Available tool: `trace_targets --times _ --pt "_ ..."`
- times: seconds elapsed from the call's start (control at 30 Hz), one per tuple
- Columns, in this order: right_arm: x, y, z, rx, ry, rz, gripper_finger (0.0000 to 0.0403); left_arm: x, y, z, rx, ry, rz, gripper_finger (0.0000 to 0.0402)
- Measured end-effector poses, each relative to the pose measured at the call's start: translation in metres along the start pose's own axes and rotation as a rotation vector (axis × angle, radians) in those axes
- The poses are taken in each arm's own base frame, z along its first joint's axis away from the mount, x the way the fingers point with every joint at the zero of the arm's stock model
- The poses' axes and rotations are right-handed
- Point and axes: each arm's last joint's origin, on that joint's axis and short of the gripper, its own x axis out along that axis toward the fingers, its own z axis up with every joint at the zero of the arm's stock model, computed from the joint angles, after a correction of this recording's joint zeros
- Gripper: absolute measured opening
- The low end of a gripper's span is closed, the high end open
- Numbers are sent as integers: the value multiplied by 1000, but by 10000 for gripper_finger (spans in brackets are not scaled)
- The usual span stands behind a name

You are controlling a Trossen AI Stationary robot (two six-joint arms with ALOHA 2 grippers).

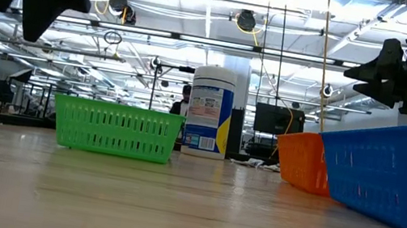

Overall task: Pick & Place First Aid Supplies
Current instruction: Put the green bandage into the green bin

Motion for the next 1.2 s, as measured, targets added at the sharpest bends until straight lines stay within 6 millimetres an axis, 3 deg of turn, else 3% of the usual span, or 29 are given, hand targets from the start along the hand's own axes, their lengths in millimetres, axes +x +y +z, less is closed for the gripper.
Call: trace_targets --times 0.2,0.4,0.9,1.2 --pt "0 0 0 0 0 0 267 3 -15 -6 273 -13 -5 269" --pt "0 0 0 0 0 0 267 25 -27 -8 453 -52 -14 277" --pt "0 0 0 0 0 0 267 96 -27 -9 574 -40 15 254" --pt "0 0 0 0 0 0 267 112 -21 -12 603 -82 42 254"
